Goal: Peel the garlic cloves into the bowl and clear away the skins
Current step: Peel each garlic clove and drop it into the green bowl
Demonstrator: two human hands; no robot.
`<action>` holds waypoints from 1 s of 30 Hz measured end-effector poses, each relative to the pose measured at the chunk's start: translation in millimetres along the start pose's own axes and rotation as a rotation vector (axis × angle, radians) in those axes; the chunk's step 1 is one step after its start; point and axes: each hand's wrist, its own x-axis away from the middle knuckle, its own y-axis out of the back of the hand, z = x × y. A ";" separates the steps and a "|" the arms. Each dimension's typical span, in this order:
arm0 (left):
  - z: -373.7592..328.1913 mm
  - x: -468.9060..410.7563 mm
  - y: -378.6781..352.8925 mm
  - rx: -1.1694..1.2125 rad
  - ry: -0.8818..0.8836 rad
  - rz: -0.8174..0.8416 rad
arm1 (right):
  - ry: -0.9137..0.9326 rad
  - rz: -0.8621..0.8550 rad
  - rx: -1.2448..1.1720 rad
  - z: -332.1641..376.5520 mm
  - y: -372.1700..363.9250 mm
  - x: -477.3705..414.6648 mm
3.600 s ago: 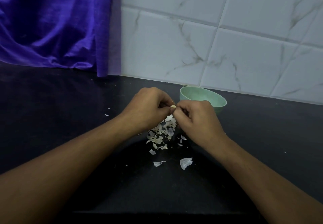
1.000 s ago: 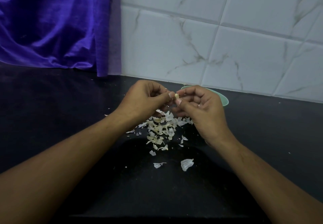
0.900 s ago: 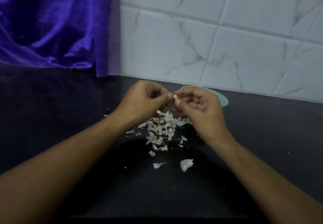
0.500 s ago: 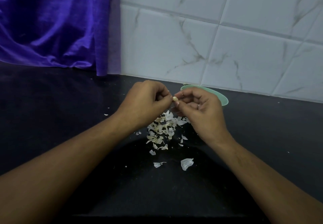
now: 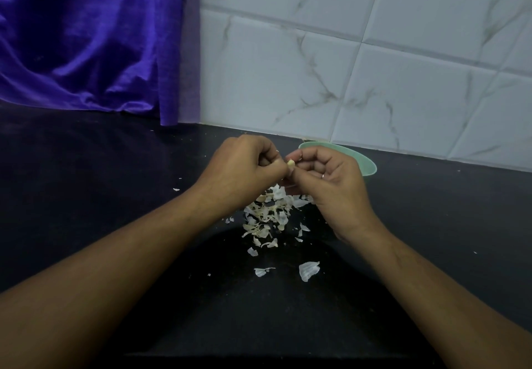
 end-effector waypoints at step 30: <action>7.3 -2.6 7.8 0.181 0.090 0.061 | -0.014 0.017 0.005 -0.9 3.7 -0.9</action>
